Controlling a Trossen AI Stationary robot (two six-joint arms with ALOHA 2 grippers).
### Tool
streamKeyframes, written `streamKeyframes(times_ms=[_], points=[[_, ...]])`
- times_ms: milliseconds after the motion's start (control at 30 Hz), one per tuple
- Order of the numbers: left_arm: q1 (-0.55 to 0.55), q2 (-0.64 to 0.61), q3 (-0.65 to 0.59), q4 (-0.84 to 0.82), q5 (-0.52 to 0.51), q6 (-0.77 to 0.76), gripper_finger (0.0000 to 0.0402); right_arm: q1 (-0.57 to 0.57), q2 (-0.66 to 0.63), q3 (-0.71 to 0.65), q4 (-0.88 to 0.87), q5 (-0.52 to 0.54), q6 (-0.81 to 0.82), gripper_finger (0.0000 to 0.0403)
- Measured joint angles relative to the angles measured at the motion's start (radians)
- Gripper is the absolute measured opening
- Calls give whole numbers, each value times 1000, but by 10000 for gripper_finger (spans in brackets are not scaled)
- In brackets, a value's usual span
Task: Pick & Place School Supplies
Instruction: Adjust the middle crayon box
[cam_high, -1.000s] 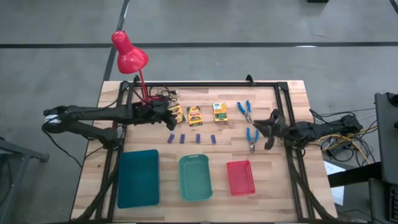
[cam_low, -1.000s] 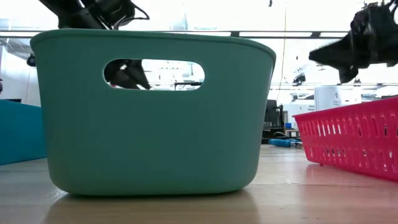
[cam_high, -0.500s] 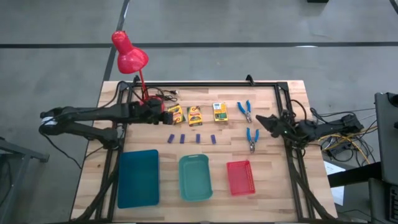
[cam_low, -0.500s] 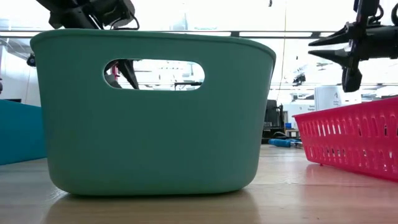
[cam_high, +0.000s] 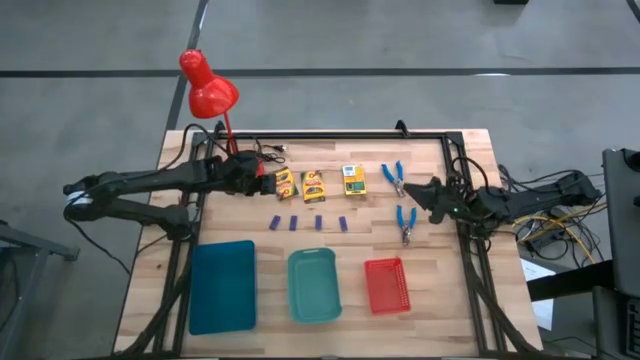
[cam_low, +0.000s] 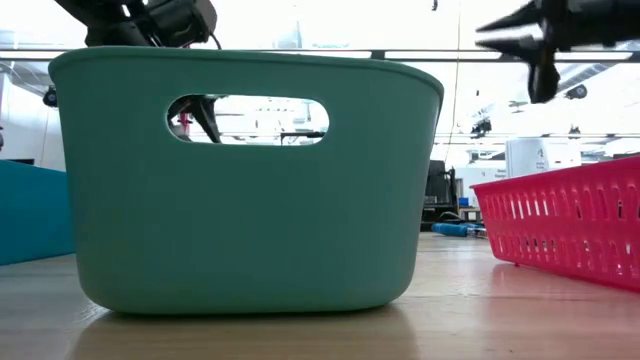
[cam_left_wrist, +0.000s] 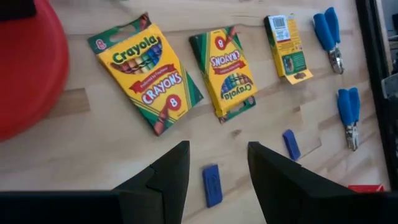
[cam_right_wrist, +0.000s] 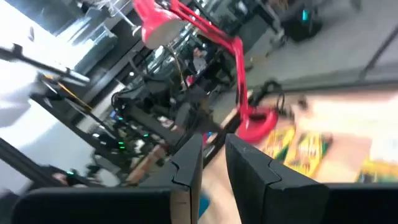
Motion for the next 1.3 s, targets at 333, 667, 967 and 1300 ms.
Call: streamKeyframes(times_ms=[333, 667, 967, 1300], points=[[2, 4, -13, -53, 0, 0, 167, -195, 271, 302, -282, -146, -28, 68], [5, 4, -129, 45, 66, -29, 168, -521, 608, 412, -19, -764, -33, 68], [31, 0, -180, 109, 68, -59, 168, -632, 929, 562, 21, -991, -18, 68], [125, 2, -256, 269, 97, -3, 167, -637, 1312, 888, -38, -1125, -19, 68]])
